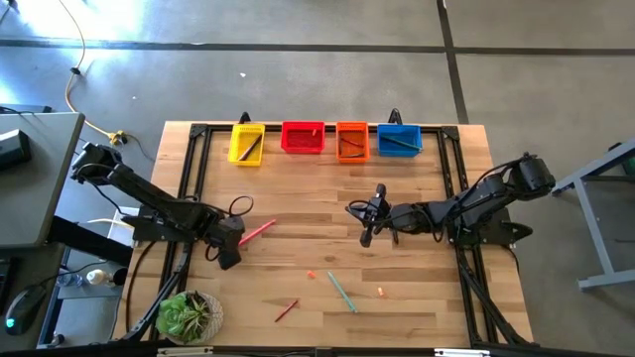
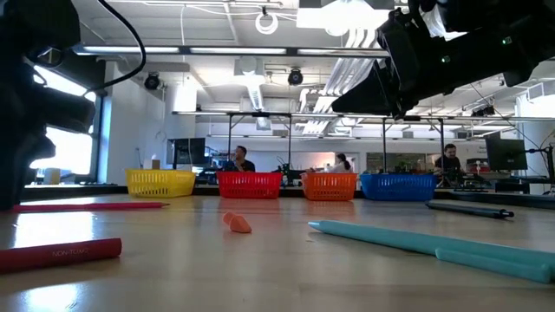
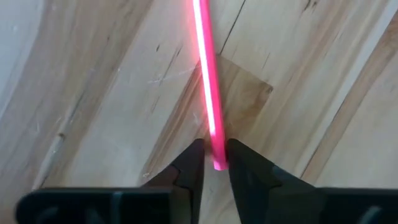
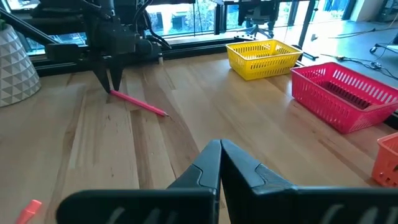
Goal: Sort crayons/erasers/pens/pencils in bins
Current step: Put the pink pencil into the blue basket
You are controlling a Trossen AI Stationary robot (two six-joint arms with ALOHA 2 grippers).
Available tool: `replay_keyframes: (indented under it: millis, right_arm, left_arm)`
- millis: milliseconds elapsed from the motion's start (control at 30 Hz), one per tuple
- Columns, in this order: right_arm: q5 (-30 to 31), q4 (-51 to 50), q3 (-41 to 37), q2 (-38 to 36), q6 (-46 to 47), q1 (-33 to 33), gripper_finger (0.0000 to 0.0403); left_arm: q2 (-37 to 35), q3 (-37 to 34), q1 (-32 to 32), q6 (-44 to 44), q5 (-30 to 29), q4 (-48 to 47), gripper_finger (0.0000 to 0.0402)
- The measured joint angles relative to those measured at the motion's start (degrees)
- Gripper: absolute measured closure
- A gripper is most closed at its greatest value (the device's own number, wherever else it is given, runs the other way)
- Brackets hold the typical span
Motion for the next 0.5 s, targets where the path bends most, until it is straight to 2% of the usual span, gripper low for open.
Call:
replay_keyframes:
  millis: [167, 333, 500]
  right_arm:
    - [0.0, 0.1, 0.0, 0.0, 0.0, 0.0, 0.0403]
    - [-0.3, 3.2, 0.0, 0.0, 0.4, -0.1, 0.0403]
    - [-4.1, 1.7, 3.3, 0.6, 3.4, -1.4, 0.0403]
  left_arm:
    - [0.1, 0.0, -0.1, 1.2, -2.0, 0.1, 0.039]
    - [0.2, -0.2, -0.3, 1.8, -3.6, 2.0, 0.0394]
    - [0.8, -0.3, -1.6, 2.3, -6.8, 4.1, 0.0399]
